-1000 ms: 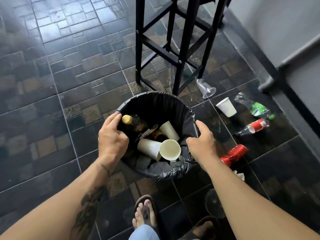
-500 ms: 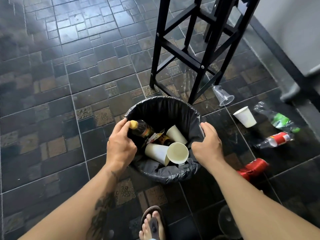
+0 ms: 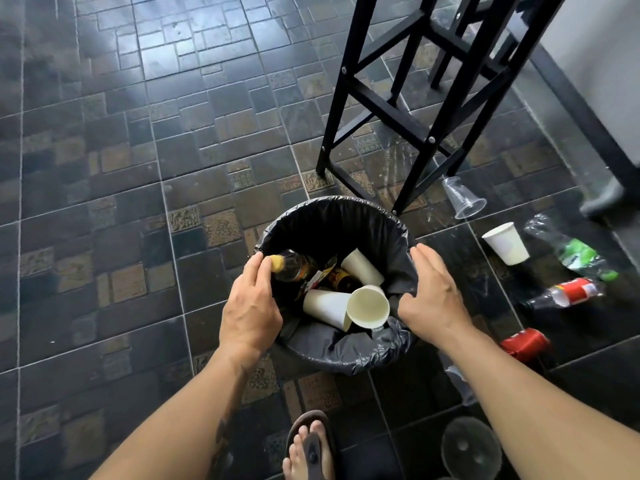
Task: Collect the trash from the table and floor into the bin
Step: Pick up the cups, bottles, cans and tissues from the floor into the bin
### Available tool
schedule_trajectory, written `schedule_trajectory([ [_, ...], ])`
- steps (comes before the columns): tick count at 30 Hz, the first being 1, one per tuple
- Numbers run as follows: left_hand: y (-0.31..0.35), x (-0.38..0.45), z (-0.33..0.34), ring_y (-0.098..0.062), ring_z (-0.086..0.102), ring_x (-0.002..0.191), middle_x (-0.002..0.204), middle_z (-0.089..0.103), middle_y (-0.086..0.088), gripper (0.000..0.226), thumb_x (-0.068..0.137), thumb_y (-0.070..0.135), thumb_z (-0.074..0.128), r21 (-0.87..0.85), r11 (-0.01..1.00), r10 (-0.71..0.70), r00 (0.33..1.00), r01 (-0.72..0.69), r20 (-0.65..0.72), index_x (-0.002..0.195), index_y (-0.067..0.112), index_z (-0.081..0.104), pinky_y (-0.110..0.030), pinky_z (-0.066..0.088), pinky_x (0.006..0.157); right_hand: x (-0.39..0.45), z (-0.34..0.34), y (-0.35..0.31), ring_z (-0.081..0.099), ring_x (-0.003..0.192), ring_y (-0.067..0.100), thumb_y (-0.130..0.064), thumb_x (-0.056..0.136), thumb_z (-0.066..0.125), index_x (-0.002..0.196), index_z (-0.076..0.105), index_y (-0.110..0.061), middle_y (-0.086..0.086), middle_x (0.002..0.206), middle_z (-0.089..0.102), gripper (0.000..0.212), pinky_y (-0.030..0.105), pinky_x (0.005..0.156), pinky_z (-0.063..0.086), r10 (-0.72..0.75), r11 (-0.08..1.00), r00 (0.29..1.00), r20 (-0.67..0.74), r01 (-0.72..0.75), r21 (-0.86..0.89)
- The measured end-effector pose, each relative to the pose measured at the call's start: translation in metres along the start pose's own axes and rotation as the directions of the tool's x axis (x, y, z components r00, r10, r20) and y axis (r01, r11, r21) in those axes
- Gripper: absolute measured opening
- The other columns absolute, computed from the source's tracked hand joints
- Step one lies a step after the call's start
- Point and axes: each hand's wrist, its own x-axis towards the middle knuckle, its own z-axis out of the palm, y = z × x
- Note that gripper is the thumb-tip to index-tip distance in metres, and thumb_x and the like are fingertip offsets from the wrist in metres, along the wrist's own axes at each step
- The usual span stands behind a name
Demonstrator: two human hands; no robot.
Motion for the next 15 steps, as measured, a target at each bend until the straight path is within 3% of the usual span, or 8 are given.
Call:
schedule_trajectory([
  [7, 0.019, -0.010, -0.010, -0.034, 0.058, 0.104, 0.141, 0.046, -0.001, 0.050, 0.084, 0.010, 0.050, 0.067, 0.995, -0.078, 0.997, 0.078, -0.011, 0.133, 0.014, 0.048, -0.046, 0.051, 0.077, -0.011, -0.005, 0.011, 0.030, 0.143, 0.027, -0.012, 0.070, 0.055, 0.152, 0.027, -0.014, -0.003, 0.162, 0.016, 0.087, 0.047, 0.115, 0.025, 0.007, 0.999, 0.995, 0.100, -0.002, -0.048],
  [11, 0.027, -0.011, -0.022, -0.038, 0.060, 0.105, 0.140, 0.053, 0.001, 0.050, 0.083, 0.015, 0.049, 0.067, 0.987, -0.149, 0.989, 0.147, 0.021, 0.133, 0.020, 0.053, -0.045, 0.048, 0.082, -0.025, -0.009, 0.020, 0.016, 0.149, 0.024, -0.012, 0.073, 0.055, 0.155, 0.023, -0.018, -0.008, 0.164, 0.012, 0.088, 0.033, 0.115, 0.026, 0.064, 0.998, 0.986, 0.155, -0.065, 0.002],
  [15, 0.046, -0.017, -0.036, -0.036, 0.061, 0.104, 0.131, 0.060, -0.002, 0.045, 0.083, 0.016, 0.050, 0.066, 0.986, -0.151, 0.988, 0.150, 0.018, 0.126, 0.019, 0.060, -0.044, 0.050, 0.083, -0.042, -0.023, 0.023, 0.014, 0.149, 0.027, -0.009, 0.077, 0.055, 0.152, 0.027, -0.018, -0.008, 0.160, 0.021, 0.081, 0.035, 0.109, 0.032, 0.066, 0.997, 0.985, 0.162, -0.071, 0.025],
])
